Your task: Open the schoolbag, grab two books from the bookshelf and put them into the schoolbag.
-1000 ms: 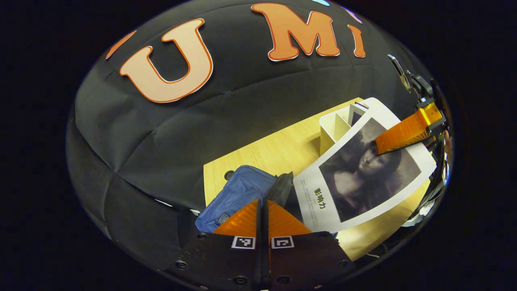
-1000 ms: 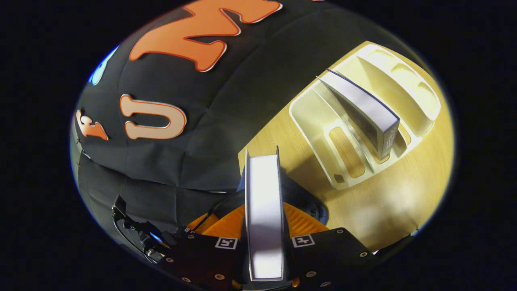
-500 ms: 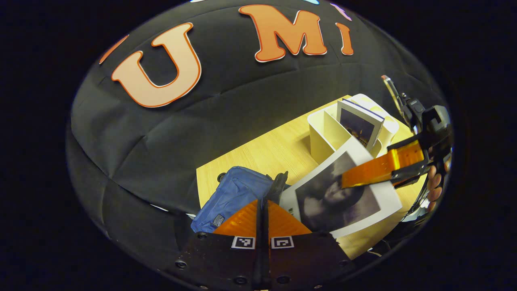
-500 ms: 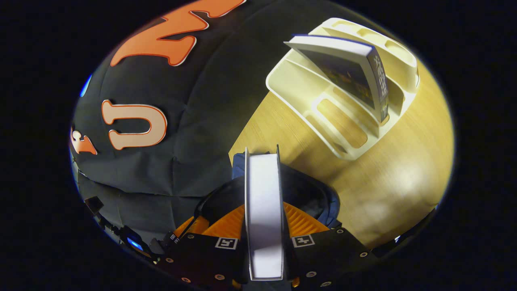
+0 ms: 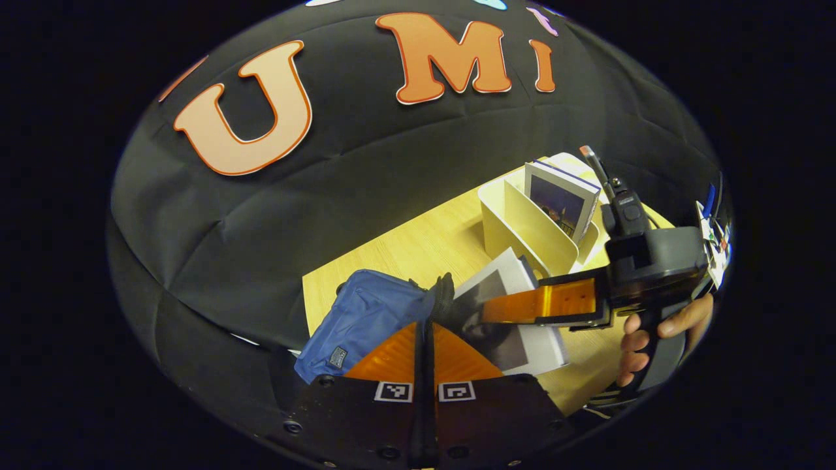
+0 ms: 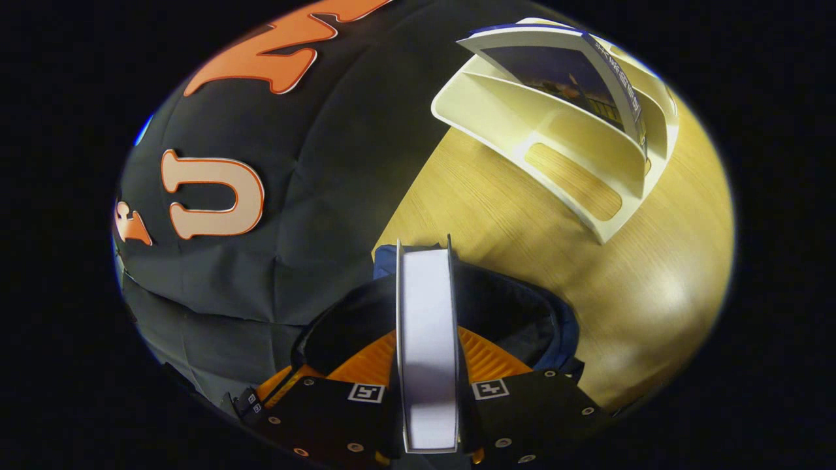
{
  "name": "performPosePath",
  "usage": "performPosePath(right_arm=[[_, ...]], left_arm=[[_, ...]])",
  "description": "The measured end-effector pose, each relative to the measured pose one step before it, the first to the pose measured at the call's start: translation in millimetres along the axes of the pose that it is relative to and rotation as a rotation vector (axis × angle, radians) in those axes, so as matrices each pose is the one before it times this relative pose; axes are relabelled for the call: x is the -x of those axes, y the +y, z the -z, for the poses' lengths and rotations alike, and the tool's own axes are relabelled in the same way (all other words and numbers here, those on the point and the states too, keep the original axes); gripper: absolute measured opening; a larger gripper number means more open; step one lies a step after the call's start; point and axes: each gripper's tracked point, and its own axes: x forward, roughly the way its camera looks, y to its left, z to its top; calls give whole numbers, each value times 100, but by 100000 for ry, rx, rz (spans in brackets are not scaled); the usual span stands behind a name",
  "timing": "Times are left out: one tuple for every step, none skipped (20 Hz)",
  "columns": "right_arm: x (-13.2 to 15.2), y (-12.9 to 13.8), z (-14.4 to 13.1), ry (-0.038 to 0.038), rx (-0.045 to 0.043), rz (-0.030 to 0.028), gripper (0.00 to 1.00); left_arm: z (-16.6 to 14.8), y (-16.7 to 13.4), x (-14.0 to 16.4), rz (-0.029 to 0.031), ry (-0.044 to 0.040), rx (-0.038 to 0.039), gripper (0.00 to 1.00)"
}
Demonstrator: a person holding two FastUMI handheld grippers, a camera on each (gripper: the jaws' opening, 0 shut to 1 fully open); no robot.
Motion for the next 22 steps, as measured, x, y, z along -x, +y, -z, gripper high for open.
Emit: performPosePath(right_arm=[[-576, 226, 256, 32, -522, -1333, 34], [-756, 196, 259, 479, -510, -1050, 34], [-474, 55, 178, -635, -764, -797, 34], [-535, 64, 293, -221, 839, -114, 34], [-438, -7, 384, -186, 819, -115, 34], [-530, -20, 504, 940, 370, -155, 34], [-533, 68, 361, 749, -526, -465, 34], [-541, -97, 333, 419, 96, 0, 34], [-407, -44, 276, -91, 497, 6, 34], [-480, -74, 170, -297, 1122, 148, 34], [-385, -20, 241, -4, 1017, 215, 34], [-619, -112, 120, -106, 751, 459, 34], [-597, -145, 298, 170, 696, 362, 34], [-453, -122, 202, 57, 636, -80, 34], [-436, 231, 141, -186, 489, -729, 34], [-262, 50, -44, -766, 518, -666, 34], [-491, 124, 195, 343, 1448, -822, 34], [-618, 77, -49, -37, 1519, -1255, 33], [-166, -167, 474, 2241, -700, -232, 34], [-292, -184, 437, 2795, -1653, -15, 34], [-44, -70, 403, 1772, -1039, 304, 34], [-103, 181, 19, -88, 9, -63, 24]], left_arm=[[83, 19, -140, 347, -236, 633, 0], [53, -189, 123, 1191, -118, 922, 0], [9, -136, 94, 951, 49, 1474, 0], [145, -246, -63, 888, -59, 162, 0], [-1, -141, -40, 605, 160, -790, 0], [-6, -124, -47, 508, -277, -710, 1], [-15, -132, 148, 854, -134, -1058, 1], [-90, -19, 26, 432, 14, -711, 0], [5, -120, -56, 645, 49, -862, 0], [13, -172, -42, 815, -67, -426, 0], [-183, -72, -51, 476, -178, -92, 0], [73, -25, -13, 314, 36, -126, 0], [38, -72, -104, 135, 82, -56, 0], [3, -108, 59, 332, 147, -98, 0], [-121, 84, -103, -223, -402, -128, 0], [-6, 243, 188, -947, 85, -291, 0], [-221, 172, 57, -644, -329, 102, 0], [241, 19, 117, -303, 449, 483, 0], [-181, -257, 7, 65, -26, 928, 0], [130, 48, 86, -180, 217, 566, 0], [42, 105, -71, -360, 422, 986, 0], [5, 141, 70, -659, -390, 407, 0]])
